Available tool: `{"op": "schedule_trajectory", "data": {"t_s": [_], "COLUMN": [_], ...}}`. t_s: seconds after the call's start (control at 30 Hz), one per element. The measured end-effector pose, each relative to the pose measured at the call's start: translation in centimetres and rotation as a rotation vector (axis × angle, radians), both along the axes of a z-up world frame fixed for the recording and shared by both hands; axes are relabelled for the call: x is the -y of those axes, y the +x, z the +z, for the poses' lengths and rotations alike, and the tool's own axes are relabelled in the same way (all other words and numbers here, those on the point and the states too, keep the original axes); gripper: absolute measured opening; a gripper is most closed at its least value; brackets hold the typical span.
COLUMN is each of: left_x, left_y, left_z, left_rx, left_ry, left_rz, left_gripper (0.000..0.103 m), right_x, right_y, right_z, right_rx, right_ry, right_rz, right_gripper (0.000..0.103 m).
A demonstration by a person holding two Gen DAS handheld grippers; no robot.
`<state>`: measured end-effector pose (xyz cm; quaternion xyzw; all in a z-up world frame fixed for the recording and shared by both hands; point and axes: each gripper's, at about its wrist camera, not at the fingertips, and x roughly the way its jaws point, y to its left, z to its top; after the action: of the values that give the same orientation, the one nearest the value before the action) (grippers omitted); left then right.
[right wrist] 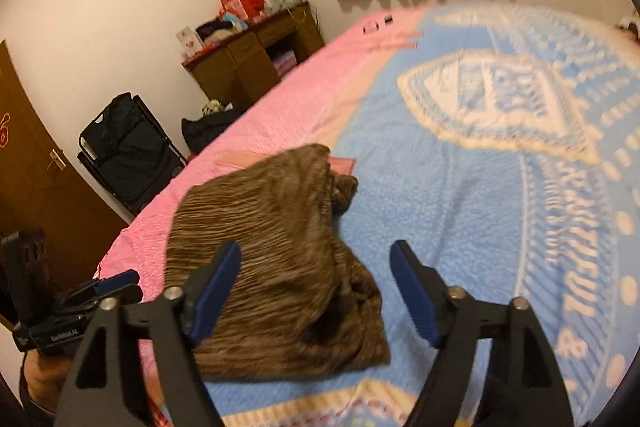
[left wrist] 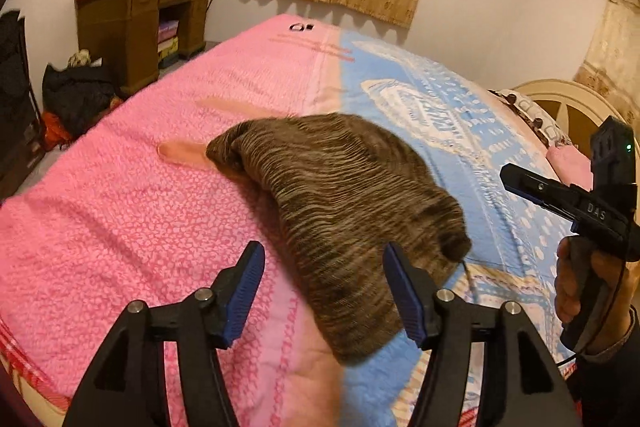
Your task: Fold small clothes
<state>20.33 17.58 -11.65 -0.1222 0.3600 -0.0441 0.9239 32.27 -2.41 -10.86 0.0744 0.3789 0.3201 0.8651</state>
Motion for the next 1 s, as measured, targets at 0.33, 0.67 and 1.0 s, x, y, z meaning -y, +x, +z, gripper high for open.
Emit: {"op": "schedule_trajectory", "data": {"t_s": [0.33,0.67,1.0], "left_x": [1.0,1.5,2.3], "left_y": [-2.4,-4.2,-4.9], "left_z": [3.5,5.9,6.8], "left_rx": [0.102,0.181,0.204], "left_ry": [0.039,0.048,0.083], "left_rz": [-0.018,-0.027,-0.029], "left_gripper": [0.063,0.070,0.073], "right_x": [1.0,0.9,1.0], "right_y": [-5.7,-8.9,-10.9], "right_z": [4.2,6.9,8.1], "right_rx": [0.116,0.213,0.266], "right_ry": [0.017,0.005,-0.006], "right_rz": [-0.036,-0.035,-0.024], "right_gripper": [0.092,0.100,0.103]}}
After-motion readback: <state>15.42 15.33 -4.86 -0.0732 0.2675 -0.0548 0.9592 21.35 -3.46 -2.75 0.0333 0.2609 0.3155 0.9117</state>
